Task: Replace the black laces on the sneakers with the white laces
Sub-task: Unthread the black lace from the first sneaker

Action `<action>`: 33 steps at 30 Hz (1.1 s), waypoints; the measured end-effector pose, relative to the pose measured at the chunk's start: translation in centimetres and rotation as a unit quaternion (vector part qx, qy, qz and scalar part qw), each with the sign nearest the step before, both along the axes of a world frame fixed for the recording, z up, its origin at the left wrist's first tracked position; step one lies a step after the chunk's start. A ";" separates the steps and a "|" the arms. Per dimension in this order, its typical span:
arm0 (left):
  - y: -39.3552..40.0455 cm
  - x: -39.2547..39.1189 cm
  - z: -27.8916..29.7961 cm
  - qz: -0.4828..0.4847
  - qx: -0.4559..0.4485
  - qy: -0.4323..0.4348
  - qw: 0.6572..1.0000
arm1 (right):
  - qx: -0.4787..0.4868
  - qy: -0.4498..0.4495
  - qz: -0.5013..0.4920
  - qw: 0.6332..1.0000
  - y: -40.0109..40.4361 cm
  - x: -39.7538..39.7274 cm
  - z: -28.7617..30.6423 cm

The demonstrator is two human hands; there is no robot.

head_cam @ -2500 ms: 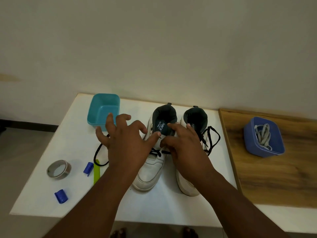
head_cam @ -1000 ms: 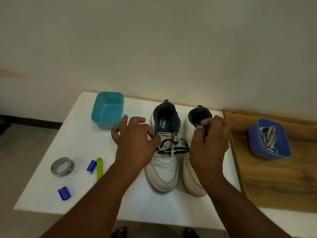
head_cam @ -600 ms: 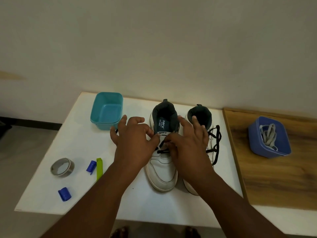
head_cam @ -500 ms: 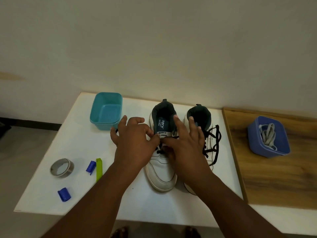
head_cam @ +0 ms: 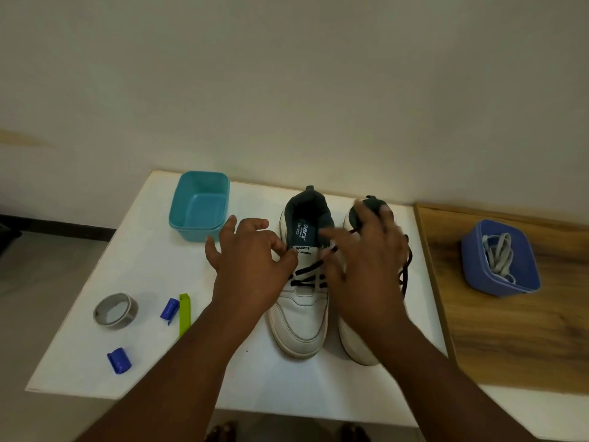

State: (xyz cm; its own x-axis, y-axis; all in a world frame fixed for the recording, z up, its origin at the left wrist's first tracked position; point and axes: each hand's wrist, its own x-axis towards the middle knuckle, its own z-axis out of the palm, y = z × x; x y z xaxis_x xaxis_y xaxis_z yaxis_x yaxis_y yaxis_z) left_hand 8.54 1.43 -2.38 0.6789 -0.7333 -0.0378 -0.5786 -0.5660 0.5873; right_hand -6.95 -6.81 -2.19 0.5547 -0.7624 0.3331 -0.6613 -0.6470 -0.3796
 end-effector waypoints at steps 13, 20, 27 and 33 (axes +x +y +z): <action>0.0 -0.1 -0.3 -0.007 -0.005 0.003 1.000 | 0.029 -0.094 -0.155 0.983 -1.0 -0.9 0.8; -0.2 -0.1 -0.2 -0.002 0.011 -0.009 1.000 | 0.019 0.104 0.047 0.993 1.0 0.7 -1.1; -0.5 -0.4 0.2 -0.017 -0.010 0.013 1.000 | -0.039 0.068 -0.127 0.989 -1.7 -2.2 1.0; 0.1 0.0 -0.1 -0.013 0.008 0.000 1.000 | -0.008 0.029 -0.161 0.987 -1.6 -1.8 0.7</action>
